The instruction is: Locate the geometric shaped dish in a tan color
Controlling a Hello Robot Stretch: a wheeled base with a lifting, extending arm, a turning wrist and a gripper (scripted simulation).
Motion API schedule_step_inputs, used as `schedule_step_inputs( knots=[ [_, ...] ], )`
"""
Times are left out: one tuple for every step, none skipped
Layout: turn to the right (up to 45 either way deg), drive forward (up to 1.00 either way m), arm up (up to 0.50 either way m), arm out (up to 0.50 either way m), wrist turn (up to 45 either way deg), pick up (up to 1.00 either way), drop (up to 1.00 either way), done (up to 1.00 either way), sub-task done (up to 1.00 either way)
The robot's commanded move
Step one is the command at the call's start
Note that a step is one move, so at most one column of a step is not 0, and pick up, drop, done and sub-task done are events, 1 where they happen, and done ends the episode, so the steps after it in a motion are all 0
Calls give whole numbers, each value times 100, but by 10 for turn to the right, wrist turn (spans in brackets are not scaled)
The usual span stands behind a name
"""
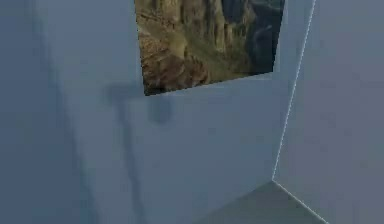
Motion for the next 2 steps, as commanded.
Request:
schedule_step_inputs(
  knots=[
    [450,0,0,0,0,0,0,0,0],
    [450,0,0,0,0,0,0,0,0]
  ],
)
